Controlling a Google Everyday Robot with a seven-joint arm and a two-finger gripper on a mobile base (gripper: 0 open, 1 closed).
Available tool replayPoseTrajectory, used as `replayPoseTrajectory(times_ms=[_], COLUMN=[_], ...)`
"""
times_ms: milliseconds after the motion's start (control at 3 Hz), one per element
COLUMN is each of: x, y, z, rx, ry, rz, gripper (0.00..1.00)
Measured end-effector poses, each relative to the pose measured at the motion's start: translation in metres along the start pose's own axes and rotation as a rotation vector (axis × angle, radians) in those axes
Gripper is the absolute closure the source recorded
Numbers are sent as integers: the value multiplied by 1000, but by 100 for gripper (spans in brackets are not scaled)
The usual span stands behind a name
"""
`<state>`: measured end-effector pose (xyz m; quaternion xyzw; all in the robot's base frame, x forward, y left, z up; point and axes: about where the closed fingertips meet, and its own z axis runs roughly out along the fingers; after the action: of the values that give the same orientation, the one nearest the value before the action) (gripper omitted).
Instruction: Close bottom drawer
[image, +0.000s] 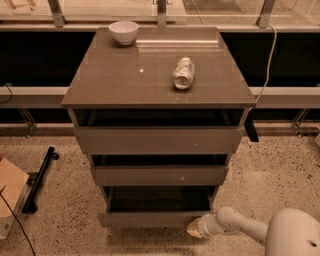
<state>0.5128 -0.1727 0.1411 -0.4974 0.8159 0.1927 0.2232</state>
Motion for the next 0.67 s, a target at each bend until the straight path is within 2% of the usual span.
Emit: replayPoseTrajectory(times_ms=[667], x=[-30], y=[-40], z=[14], rx=[80], ry=[-80], rz=[-62], gripper=[100])
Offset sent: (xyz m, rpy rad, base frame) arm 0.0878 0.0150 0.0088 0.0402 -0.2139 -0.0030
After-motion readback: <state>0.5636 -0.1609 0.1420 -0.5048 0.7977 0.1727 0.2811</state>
